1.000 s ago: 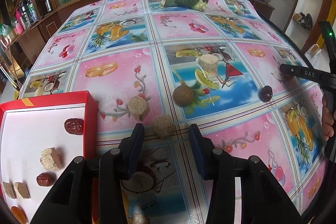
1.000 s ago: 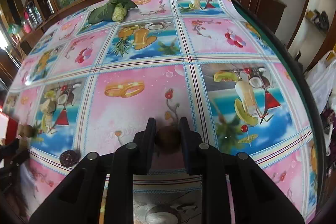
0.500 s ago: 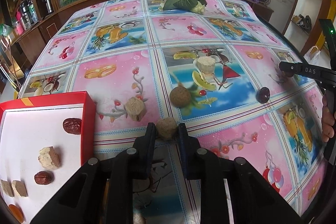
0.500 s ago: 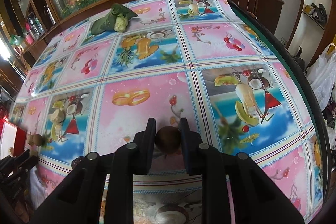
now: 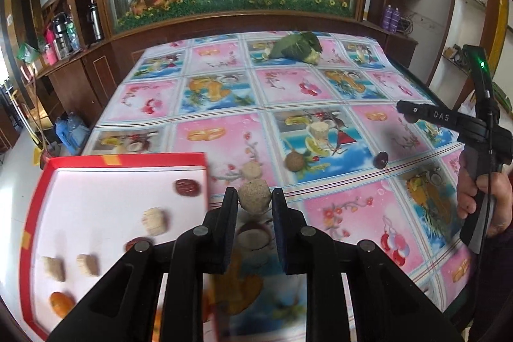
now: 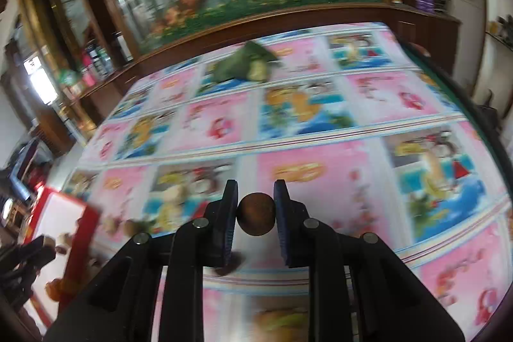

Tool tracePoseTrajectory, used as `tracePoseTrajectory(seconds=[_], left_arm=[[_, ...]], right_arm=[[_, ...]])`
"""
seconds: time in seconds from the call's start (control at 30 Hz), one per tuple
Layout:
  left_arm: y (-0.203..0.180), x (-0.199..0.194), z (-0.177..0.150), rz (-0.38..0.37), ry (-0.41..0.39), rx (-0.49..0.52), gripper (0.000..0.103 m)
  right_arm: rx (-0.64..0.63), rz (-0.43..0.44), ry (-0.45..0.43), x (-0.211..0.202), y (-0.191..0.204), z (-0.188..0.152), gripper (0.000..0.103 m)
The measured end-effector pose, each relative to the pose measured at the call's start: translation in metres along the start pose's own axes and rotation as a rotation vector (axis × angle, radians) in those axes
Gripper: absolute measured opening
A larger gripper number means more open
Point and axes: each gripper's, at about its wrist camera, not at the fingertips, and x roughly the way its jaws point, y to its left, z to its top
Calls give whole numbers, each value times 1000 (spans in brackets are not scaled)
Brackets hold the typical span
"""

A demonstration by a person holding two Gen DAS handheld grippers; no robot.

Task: Organize fruits
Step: 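Carry the nuts over the white tray and release them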

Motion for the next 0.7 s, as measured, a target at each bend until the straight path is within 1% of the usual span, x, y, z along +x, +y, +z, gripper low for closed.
tracePoseTrajectory(seconds=[0.07, 0.13, 0.23, 0.4, 0.53, 0.63, 0.7], left_arm=[[14, -6, -4, 32, -9, -10, 21], [29, -9, -9, 62, -7, -21, 21], [52, -12, -19, 86, 2, -54, 21], [91, -15, -32, 134, 19, -100, 21], [115, -19, -41, 161, 22, -131, 21], [124, -19, -48, 178, 26, -130, 21], [127, -16, -52, 178, 34, -133, 21]], right_arm=[[-44, 34, -6, 4, 28, -6, 25], [-57, 87, 11, 9, 56, -13, 25], [-84, 180, 35, 15, 103, -26, 25], [-155, 296, 37, 15, 174, -48, 25], [-195, 351, 65, 20, 213, -61, 25], [-244, 361, 113, 30, 234, -73, 25], [-277, 356, 132, 34, 240, -79, 25]])
